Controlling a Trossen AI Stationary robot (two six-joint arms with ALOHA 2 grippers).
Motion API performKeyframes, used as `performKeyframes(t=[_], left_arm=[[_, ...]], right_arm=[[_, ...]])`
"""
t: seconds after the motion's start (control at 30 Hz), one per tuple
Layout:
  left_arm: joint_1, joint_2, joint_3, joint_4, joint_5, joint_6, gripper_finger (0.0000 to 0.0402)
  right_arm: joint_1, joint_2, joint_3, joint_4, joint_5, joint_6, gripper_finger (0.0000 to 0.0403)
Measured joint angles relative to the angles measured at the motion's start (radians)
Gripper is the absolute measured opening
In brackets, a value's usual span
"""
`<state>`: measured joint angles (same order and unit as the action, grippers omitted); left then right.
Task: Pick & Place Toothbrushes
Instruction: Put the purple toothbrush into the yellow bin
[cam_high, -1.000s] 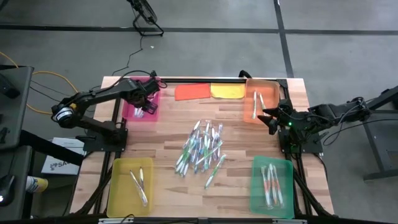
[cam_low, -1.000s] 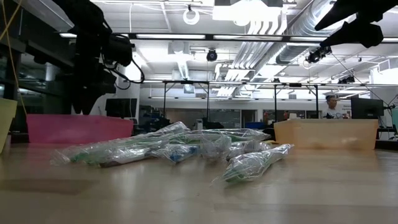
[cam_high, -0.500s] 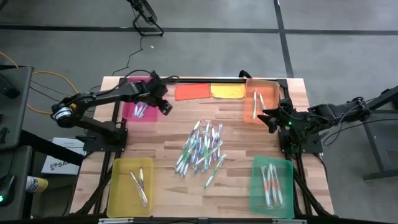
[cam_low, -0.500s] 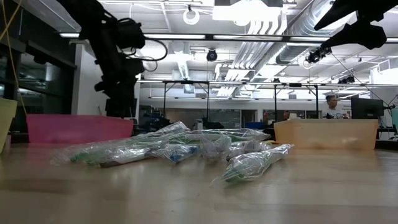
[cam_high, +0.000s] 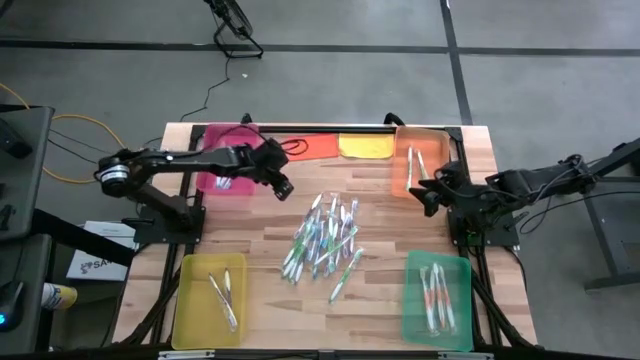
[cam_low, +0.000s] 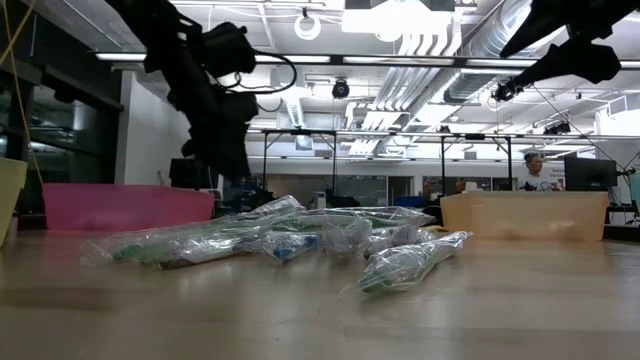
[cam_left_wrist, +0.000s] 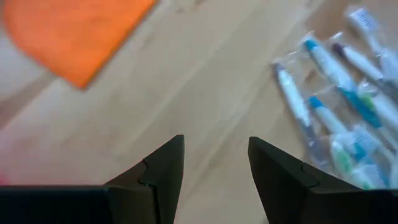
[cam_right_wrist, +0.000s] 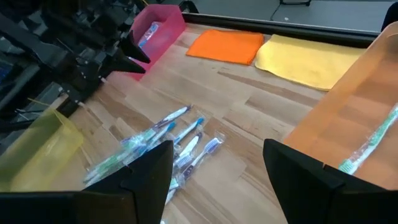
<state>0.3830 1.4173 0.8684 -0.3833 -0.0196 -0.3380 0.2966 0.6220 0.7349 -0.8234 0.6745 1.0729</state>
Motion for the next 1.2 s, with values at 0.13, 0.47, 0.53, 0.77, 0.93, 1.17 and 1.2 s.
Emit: performKeyframes(t=[0.13,0.47,0.53,0.77,0.93,1.17,1.2], left_arm=[[-0.058,0.065,0.002,0.042,0.005,-0.048,0.0174],[-0.171,0.230,0.136,0.045,-0.146,-0.066,0.0174],[-0.183,0.259,0.161,0.042,-0.162,-0.067,0.0174],[-0.234,0.340,0.234,0.044,-0.214,-0.060,0.0174],[-0.256,0.382,0.250,0.043,-0.234,-0.061,0.0174],[-0.261,0.419,0.252,0.043,-0.213,-0.094,0.0174],[-0.260,0.419,0.252,0.040,-0.213,-0.094,0.0174]], right_arm=[[0.000,0.013,0.000,0.000,-0.004,0.000,0.0243],[0.000,0.014,0.000,-0.002,-0.014,-0.029,0.0243],[0.000,0.014,0.000,-0.010,-0.015,-0.032,0.0243],[0.000,0.014,0.000,-0.014,-0.024,-0.087,0.0243],[0.000,0.014,0.000,-0.017,-0.024,-0.094,0.0243],[0.000,0.014,0.000,-0.019,-0.024,-0.123,0.0243],[0.000,0.014,0.000,-0.019,-0.024,-0.132,0.0243]])
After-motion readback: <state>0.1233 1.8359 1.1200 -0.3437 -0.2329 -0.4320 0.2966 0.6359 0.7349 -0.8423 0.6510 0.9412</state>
